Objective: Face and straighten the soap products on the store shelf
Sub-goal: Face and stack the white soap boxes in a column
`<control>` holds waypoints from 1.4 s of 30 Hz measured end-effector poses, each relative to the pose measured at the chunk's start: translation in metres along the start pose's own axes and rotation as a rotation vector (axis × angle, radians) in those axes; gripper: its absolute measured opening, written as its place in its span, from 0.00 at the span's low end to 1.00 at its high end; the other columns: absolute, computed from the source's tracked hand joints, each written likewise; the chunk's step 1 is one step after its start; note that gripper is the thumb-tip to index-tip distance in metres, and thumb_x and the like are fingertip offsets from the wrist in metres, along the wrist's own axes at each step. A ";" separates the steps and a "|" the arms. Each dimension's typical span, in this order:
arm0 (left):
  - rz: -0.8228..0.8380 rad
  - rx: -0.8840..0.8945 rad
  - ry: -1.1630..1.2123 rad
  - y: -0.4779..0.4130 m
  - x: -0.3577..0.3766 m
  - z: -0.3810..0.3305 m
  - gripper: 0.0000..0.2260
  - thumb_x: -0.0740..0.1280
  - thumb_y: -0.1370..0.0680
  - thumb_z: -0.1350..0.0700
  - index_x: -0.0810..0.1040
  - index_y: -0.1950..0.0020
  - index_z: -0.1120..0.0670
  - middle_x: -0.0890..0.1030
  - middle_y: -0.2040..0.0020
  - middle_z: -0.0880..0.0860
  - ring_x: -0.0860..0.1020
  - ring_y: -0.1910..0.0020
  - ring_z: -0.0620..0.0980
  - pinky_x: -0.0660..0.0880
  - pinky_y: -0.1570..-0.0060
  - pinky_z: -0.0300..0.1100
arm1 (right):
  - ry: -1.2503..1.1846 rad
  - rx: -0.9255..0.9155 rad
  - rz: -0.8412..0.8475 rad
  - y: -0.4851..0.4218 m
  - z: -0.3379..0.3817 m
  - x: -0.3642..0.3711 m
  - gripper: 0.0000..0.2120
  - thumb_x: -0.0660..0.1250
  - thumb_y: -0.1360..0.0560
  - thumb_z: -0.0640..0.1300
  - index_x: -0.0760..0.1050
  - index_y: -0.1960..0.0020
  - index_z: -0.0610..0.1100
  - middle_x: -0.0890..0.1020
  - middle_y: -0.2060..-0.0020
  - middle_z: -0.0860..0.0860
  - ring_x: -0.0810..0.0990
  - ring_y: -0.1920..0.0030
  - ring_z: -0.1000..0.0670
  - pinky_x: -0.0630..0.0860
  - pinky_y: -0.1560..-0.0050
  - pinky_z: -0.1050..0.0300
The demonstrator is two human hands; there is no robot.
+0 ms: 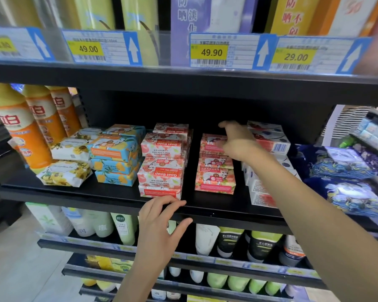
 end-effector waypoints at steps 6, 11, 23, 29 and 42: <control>0.002 -0.008 0.004 0.000 0.000 0.000 0.18 0.66 0.23 0.40 0.83 0.39 0.47 0.75 0.42 0.40 0.69 0.38 0.40 0.52 0.29 0.31 | -0.210 0.047 -0.232 0.028 -0.066 -0.054 0.27 0.76 0.25 0.48 0.74 0.30 0.41 0.79 0.35 0.43 0.78 0.33 0.41 0.73 0.31 0.48; 0.025 -0.038 0.000 0.000 0.000 0.002 0.19 0.66 0.24 0.38 0.82 0.38 0.46 0.75 0.42 0.39 0.69 0.38 0.42 0.51 0.29 0.30 | -0.150 0.172 -0.212 0.041 -0.116 -0.063 0.37 0.80 0.31 0.57 0.74 0.29 0.40 0.80 0.35 0.43 0.77 0.34 0.42 0.74 0.33 0.47; 0.036 -0.066 -0.009 0.002 0.002 0.001 0.20 0.65 0.24 0.38 0.82 0.37 0.46 0.75 0.41 0.40 0.68 0.37 0.41 0.61 0.31 0.46 | -0.398 0.195 -0.219 0.037 -0.149 -0.048 0.25 0.83 0.33 0.46 0.81 0.39 0.43 0.85 0.47 0.50 0.85 0.46 0.48 0.81 0.40 0.48; 0.038 -0.068 -0.027 0.001 0.001 0.001 0.20 0.65 0.24 0.39 0.82 0.37 0.47 0.74 0.41 0.40 0.69 0.38 0.42 0.64 0.32 0.47 | -0.484 0.171 -0.243 0.055 -0.140 -0.054 0.21 0.85 0.37 0.43 0.83 0.47 0.44 0.87 0.54 0.51 0.87 0.58 0.51 0.84 0.56 0.53; 0.074 -0.256 0.298 0.002 -0.021 -0.052 0.14 0.67 0.23 0.43 0.81 0.38 0.42 0.78 0.42 0.35 0.75 0.37 0.36 0.78 0.40 0.49 | -0.545 -0.089 -0.326 0.154 -0.070 -0.052 0.36 0.86 0.40 0.45 0.74 0.36 0.56 0.74 0.43 0.58 0.77 0.49 0.61 0.76 0.51 0.67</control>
Point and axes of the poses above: each hand's wrist, its own y-axis away from the middle knuckle, its own x-axis out of the palm, z = x × y, the point moved 9 cm from there along -y, towards the middle knuckle
